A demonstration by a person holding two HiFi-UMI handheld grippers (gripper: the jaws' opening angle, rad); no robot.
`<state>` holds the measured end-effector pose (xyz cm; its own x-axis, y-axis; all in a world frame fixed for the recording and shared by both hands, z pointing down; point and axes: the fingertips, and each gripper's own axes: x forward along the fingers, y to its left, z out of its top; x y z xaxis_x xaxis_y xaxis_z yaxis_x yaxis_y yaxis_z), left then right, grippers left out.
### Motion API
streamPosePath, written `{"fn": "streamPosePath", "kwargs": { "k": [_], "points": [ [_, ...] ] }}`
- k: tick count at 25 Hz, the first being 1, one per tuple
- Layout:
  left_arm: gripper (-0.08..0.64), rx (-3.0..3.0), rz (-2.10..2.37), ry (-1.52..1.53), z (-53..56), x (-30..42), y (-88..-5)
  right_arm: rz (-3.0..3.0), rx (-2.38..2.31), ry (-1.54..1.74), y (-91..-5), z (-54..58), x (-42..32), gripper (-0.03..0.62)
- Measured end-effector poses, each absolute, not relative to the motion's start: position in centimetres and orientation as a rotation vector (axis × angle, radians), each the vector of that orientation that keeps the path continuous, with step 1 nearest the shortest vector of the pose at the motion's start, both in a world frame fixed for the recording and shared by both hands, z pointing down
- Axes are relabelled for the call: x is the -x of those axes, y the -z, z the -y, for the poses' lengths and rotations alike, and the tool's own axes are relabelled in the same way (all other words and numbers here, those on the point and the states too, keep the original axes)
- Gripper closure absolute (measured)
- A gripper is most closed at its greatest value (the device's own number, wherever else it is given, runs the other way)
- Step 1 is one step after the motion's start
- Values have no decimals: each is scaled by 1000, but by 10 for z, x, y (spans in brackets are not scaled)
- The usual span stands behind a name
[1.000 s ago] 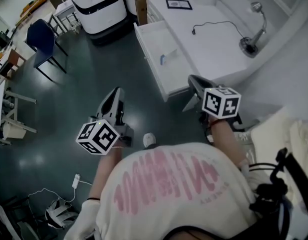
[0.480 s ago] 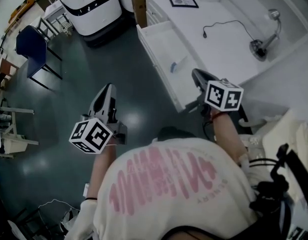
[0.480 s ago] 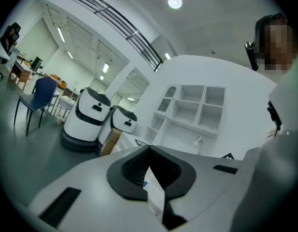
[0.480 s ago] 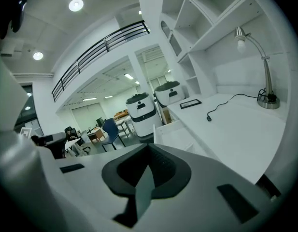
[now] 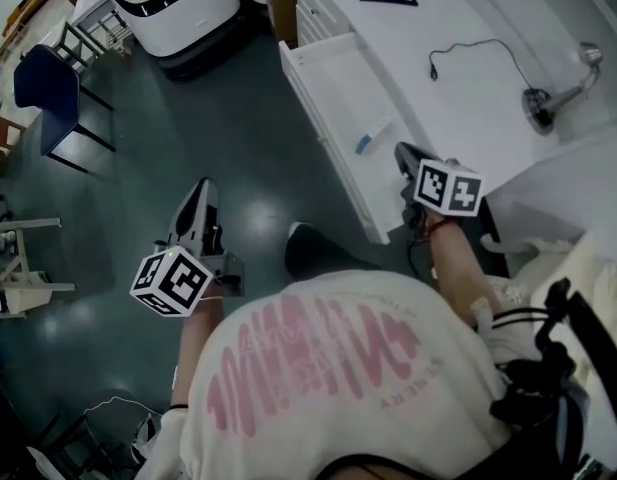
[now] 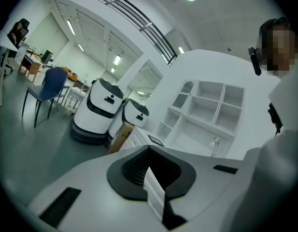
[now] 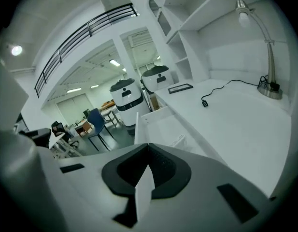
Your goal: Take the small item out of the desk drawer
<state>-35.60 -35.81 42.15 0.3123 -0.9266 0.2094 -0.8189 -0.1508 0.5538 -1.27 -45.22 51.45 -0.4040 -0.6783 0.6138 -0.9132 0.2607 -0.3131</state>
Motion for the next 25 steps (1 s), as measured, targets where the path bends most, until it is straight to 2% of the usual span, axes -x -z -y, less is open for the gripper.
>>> {"fn": "streamPosePath", "kwargs": {
  "k": [3,11,12,14,17,21,25],
  "points": [
    [531,-1980,1566,213,385,381,-422,2090,-1474,-877,-537,482,10,575],
    [531,-1884,1642,213,444,430,-429,1892,-1557,-1142,-594,547,-3,571],
    [531,-1875,1642,210,449,434,-432,1871,-1563,-1178,-601,551,-3,556],
    [531,-1863,1639,205,458,439,-438,1831,-1571,-1271,-615,558,-3,396],
    [531,-1860,1638,190,470,444,-443,1740,-1626,-1378,-634,561,-10,383],
    [531,-1847,1629,176,481,446,-452,1629,-1656,-1506,-656,563,-12,295],
    [531,-1849,1606,169,492,443,-459,1531,-1665,-1566,-676,562,-9,293]
  ]
}}
